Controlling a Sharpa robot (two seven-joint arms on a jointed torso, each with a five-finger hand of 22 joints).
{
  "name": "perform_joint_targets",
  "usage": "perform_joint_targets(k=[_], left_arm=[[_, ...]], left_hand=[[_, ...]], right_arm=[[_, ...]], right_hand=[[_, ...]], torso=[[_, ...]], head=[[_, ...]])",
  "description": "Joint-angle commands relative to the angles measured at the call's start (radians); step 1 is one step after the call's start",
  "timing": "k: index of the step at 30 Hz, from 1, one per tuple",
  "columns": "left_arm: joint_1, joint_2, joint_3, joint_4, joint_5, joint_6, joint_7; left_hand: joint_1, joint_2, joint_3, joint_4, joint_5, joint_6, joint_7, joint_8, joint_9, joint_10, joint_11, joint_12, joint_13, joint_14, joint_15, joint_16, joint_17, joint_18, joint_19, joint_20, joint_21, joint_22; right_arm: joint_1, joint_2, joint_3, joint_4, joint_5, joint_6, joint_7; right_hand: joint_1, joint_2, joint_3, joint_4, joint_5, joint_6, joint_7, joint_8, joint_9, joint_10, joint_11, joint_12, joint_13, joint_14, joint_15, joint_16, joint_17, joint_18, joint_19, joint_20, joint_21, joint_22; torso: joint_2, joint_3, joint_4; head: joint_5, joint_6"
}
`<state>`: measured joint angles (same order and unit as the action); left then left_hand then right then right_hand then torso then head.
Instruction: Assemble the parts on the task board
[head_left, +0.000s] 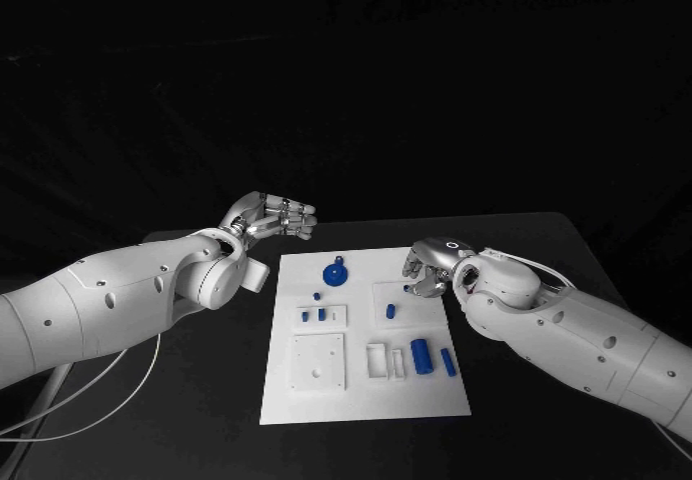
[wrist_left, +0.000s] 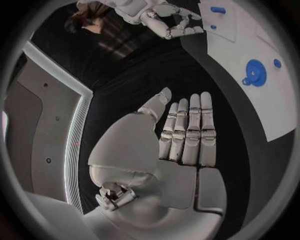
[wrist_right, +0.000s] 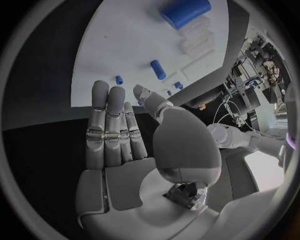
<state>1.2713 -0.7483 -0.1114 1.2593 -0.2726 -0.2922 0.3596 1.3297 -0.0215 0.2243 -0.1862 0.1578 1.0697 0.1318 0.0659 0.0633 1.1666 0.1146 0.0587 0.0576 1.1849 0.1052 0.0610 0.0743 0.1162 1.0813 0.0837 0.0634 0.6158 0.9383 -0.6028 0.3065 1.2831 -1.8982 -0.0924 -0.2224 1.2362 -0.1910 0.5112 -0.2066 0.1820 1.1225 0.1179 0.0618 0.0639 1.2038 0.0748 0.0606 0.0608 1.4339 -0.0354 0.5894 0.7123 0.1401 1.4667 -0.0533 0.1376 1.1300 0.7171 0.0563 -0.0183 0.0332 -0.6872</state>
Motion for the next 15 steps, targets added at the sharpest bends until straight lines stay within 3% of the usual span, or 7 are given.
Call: perform_joint_targets(k=[1, 5, 7, 15], left_arm=[[0.002, 0.002, 0.001, 0.006, 0.017, 0.012, 0.019], [0.002, 0.004, 0.001, 0.007, 0.016, 0.016, 0.017], [0.002, 0.004, 0.001, 0.008, 0.016, 0.020, 0.017], [0.002, 0.005, 0.001, 0.007, 0.018, 0.024, 0.016]], left_hand=[[0.004, 0.006, -0.008, -0.002, 0.003, 0.000, 0.002, -0.002, -0.001, -0.001, -0.001, 0.000, 0.000, 0.005, -0.001, 0.001, 0.001, 0.001, 0.010, -0.001, 0.004, -0.018], [0.004, 0.006, -0.008, -0.002, 0.003, 0.000, 0.002, -0.002, -0.001, -0.001, -0.001, 0.000, 0.000, 0.005, -0.001, 0.001, 0.001, 0.001, 0.010, -0.001, 0.004, -0.018], [0.003, 0.007, -0.011, -0.002, 0.002, -0.001, 0.002, -0.002, -0.001, -0.002, 0.000, 0.000, 0.000, 0.006, -0.001, 0.001, 0.001, 0.000, 0.013, -0.001, 0.004, -0.031], [0.004, 0.007, -0.012, -0.004, 0.005, 0.000, 0.003, -0.002, -0.001, 0.004, -0.002, 0.000, 0.000, 0.012, -0.004, 0.001, 0.003, 0.000, 0.018, -0.003, 0.006, -0.037]], right_arm=[[0.000, 0.012, -0.006, -0.013, -0.074, -0.061, -0.042], [0.000, 0.027, -0.013, -0.032, -0.091, -0.085, -0.054], [0.000, 0.034, -0.018, -0.043, -0.097, -0.090, -0.056], [0.001, 0.061, -0.036, -0.072, -0.105, -0.071, -0.055]], right_hand=[[0.003, -0.014, 0.022, 0.001, -0.020, -0.008, 0.001, 0.000, -0.001, -0.008, 0.001, -0.002, -0.001, 0.001, 0.005, -0.005, 0.003, 0.014, 0.029, 0.005, 0.000, 0.005], [0.004, -0.025, 0.046, 0.006, -0.033, -0.006, 0.000, 0.000, 0.000, -0.008, 0.000, -0.002, -0.002, 0.005, 0.004, -0.004, 0.007, 0.016, 0.030, 0.004, 0.005, 0.011], [0.004, -0.028, 0.052, 0.009, -0.034, -0.006, 0.000, 0.000, 0.000, -0.007, 0.001, -0.002, -0.002, 0.005, 0.004, -0.004, 0.009, 0.017, 0.029, 0.004, 0.007, 0.014], [0.005, -0.024, 0.073, 0.019, -0.039, 0.010, -0.006, 0.000, 0.000, 0.002, -0.004, -0.002, -0.002, 0.016, 0.005, 0.001, 0.015, 0.015, 0.034, 0.005, 0.017, 0.023]], torso=[[0.000, 0.0006, 0.0009], [0.001, 0.0004, 0.0021], [0.001, -0.0003, 0.0008], [0.001, 0.0007, 0.0012]], head=[[-0.002, 0.001], [0.000, 0.000], [0.008, -0.001], [0.016, -0.008]])
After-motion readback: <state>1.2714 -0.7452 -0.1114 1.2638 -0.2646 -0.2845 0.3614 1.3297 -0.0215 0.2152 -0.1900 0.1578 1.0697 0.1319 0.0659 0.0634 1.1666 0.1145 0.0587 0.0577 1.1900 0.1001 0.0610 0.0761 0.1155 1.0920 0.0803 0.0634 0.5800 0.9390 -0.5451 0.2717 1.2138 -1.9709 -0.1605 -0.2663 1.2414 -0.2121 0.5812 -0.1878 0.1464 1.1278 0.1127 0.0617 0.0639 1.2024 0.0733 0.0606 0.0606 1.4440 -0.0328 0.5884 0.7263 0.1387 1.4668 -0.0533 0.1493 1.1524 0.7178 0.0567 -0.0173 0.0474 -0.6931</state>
